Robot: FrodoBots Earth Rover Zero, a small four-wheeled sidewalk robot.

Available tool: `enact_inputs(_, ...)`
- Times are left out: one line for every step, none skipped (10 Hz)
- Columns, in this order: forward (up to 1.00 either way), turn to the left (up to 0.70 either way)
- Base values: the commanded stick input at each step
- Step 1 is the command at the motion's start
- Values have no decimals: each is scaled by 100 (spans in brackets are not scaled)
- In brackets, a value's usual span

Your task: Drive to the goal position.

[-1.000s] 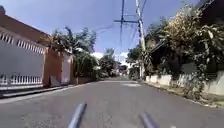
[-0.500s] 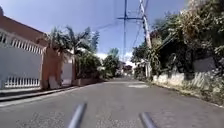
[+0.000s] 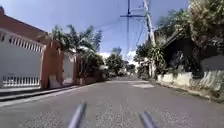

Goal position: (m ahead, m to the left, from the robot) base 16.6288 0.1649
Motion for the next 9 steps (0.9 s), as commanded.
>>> enact_inputs(100,0)
enact_inputs(100,0)
enact_inputs(100,0)
enact_inputs(100,0)
enact_inputs(100,0)
enact_inputs(100,0)
enact_inputs(100,0)
enact_inputs(100,-1)
enact_inputs(100,-6)
